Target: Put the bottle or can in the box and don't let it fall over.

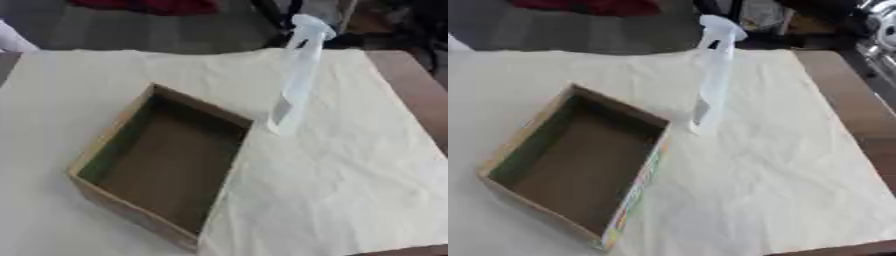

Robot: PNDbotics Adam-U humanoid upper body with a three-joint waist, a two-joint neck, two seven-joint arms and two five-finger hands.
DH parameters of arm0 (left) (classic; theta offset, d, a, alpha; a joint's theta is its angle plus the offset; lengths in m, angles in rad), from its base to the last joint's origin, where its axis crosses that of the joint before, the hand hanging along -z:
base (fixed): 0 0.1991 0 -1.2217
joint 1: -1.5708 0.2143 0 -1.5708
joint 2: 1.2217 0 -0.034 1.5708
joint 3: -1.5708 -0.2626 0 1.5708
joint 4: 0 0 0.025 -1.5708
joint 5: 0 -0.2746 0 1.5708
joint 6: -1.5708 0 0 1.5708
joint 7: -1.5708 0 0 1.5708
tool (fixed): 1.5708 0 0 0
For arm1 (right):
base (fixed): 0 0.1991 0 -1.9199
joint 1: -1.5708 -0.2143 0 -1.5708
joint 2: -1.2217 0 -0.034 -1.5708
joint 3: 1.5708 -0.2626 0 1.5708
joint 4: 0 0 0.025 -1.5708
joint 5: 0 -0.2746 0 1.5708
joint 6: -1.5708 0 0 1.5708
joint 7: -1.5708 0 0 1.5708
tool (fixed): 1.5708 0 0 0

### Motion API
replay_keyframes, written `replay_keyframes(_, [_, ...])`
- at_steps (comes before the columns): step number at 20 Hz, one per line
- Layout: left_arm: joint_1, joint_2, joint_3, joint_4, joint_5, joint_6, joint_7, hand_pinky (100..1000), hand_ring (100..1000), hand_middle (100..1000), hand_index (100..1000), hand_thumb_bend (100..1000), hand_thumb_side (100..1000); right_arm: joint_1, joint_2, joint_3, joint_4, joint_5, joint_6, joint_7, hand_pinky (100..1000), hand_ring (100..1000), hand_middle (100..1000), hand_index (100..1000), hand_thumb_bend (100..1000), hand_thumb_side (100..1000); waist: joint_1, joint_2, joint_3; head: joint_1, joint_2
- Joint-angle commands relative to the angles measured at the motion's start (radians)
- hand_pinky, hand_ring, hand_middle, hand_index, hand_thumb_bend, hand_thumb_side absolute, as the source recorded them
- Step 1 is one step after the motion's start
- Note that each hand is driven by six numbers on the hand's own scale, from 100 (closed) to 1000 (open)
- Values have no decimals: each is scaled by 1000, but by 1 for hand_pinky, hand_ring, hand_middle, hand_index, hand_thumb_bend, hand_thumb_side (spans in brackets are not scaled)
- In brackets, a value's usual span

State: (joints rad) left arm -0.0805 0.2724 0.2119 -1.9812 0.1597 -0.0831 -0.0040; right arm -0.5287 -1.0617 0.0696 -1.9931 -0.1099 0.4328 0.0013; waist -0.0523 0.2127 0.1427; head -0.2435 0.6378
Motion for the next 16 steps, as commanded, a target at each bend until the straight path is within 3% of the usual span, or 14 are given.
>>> replay_keyframes(1, [-10,30,-2,-19,8,0,-6,890,551,782,842,100,791,-27,-5,3,-7,19,22,6,817,945,918,922,100,839,2,-19,3,-8,-12])
replay_keyframes(10, [-13,28,-5,-19,8,3,-11,890,551,782,840,100,797,-67,45,48,3,80,81,4,821,947,921,922,100,877,-4,-12,20,-17,-14])
replay_keyframes(16, [-15,24,-7,-19,7,6,-14,890,551,781,840,100,802,-88,79,74,46,139,83,24,825,949,922,920,100,901,-8,-4,31,-20,-12])
